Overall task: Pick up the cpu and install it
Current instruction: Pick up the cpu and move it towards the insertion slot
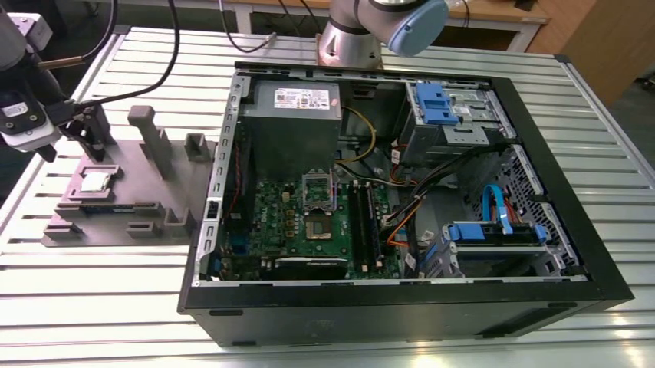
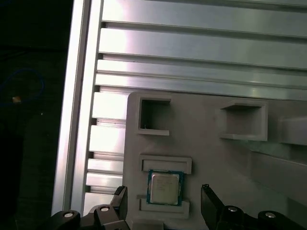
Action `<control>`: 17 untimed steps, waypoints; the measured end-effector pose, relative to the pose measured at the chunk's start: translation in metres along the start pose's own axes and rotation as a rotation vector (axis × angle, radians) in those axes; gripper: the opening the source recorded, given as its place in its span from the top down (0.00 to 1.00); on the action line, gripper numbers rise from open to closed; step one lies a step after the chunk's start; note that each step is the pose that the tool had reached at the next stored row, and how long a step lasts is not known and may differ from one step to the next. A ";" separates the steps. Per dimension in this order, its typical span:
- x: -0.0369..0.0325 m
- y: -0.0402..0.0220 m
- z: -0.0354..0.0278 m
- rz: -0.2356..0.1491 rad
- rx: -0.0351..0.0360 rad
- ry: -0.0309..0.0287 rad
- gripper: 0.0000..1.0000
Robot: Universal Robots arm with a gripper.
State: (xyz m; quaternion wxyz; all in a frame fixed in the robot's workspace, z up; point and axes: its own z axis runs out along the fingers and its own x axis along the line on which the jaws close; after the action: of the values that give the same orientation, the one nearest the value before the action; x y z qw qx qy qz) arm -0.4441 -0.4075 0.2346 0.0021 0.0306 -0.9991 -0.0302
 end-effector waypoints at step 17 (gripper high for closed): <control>0.0000 -0.0008 0.0124 0.017 0.0038 -0.0007 0.29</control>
State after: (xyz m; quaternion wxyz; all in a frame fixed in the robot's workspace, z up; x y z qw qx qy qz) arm -0.4442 -0.4076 0.2221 0.0019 0.0221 -0.9994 -0.0283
